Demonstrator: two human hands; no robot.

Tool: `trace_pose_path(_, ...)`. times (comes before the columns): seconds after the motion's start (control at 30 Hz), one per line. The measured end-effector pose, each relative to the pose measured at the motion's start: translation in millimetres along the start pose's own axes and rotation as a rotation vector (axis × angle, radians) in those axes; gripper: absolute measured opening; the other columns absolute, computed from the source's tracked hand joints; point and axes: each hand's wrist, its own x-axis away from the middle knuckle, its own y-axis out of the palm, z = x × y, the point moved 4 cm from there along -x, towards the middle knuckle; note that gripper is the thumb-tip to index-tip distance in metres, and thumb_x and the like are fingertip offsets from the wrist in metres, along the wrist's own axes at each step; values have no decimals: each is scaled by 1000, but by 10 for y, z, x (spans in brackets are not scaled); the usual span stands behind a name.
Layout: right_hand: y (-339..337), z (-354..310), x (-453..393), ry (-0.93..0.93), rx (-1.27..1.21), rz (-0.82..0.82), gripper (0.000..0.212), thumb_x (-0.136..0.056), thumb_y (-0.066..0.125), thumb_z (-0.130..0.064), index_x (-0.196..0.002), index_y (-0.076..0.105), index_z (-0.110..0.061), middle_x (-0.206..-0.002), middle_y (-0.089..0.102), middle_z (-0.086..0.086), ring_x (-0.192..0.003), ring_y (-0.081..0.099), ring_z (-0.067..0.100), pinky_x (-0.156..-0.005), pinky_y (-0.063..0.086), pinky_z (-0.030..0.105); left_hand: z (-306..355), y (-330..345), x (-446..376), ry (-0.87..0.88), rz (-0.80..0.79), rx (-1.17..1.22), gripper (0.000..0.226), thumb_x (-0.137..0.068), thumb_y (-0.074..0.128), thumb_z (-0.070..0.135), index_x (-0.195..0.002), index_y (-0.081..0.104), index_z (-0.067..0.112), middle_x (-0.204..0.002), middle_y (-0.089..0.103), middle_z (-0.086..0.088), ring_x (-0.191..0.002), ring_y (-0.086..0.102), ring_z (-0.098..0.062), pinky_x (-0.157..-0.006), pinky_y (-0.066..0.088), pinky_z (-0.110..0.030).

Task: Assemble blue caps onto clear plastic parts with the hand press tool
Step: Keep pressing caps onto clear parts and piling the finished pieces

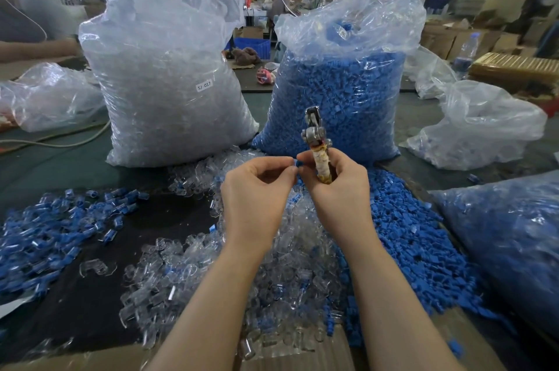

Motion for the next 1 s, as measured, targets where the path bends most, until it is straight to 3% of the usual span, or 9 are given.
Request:
trace_pose_path(0.17,11,3,-2,12,-47,-40,24,-89,69,-13,-83,69,-37,-82,72,-14,-78,68,8,-75,58,32,11,-10,4,20,20,9,15,-79,79,9,-87,78,21,-77,75,9,-75,72,-5,-76,59,-26)
trace_pose_path(0.33,32,-12,-9,-5,-48,-85,24,-90,66,-12,-88,70,-35,-84,72,-16,-78,67,3,-69,53,20,7,-24,0,21,51,6,10,-78,81,13,-85,77,19,-75,74,8,-73,70,-4,-73,57,-21)
trace_pose_path(0.47,34,-5,-15,20,-59,-112,18,-91,68,-15,-88,70,-33,-86,72,-14,-82,68,5,-77,57,26,-10,-50,-13,12,68,7,9,-80,79,12,-81,76,21,-72,74,8,-72,70,-8,-72,57,-23)
trace_pose_path(0.57,-12,3,-18,42,-43,-150,16,-90,67,-14,-91,70,-29,-84,73,-12,-80,68,4,-71,53,17,-29,-54,-30,-32,70,80,13,-80,78,7,-79,75,20,-72,74,5,-72,70,-10,-72,57,-24)
trace_pose_path(0.7,-84,62,-3,118,15,-255,16,-87,66,-11,-91,71,-26,-79,71,-6,-77,65,18,-71,54,30,-35,-72,-51,-56,73,157,12,-81,76,5,-82,73,16,-72,73,1,-69,68,-8,-68,54,-18)
trace_pose_path(0.87,-71,96,26,147,69,-403,18,-88,63,-8,-91,68,-25,-68,62,-22,-65,55,-1,-63,46,15,-17,-98,-64,-50,70,216,11,-84,72,0,-84,71,11,-71,71,1,-63,66,-3,-64,51,-14)
trace_pose_path(1.0,-48,87,42,154,99,-435,19,-87,62,-6,-92,67,-23,-74,62,-13,-68,54,7,-67,48,28,-3,-106,-72,-41,55,241,9,-85,69,-2,-87,70,7,-74,70,-2,-63,66,-3,-64,51,-13)
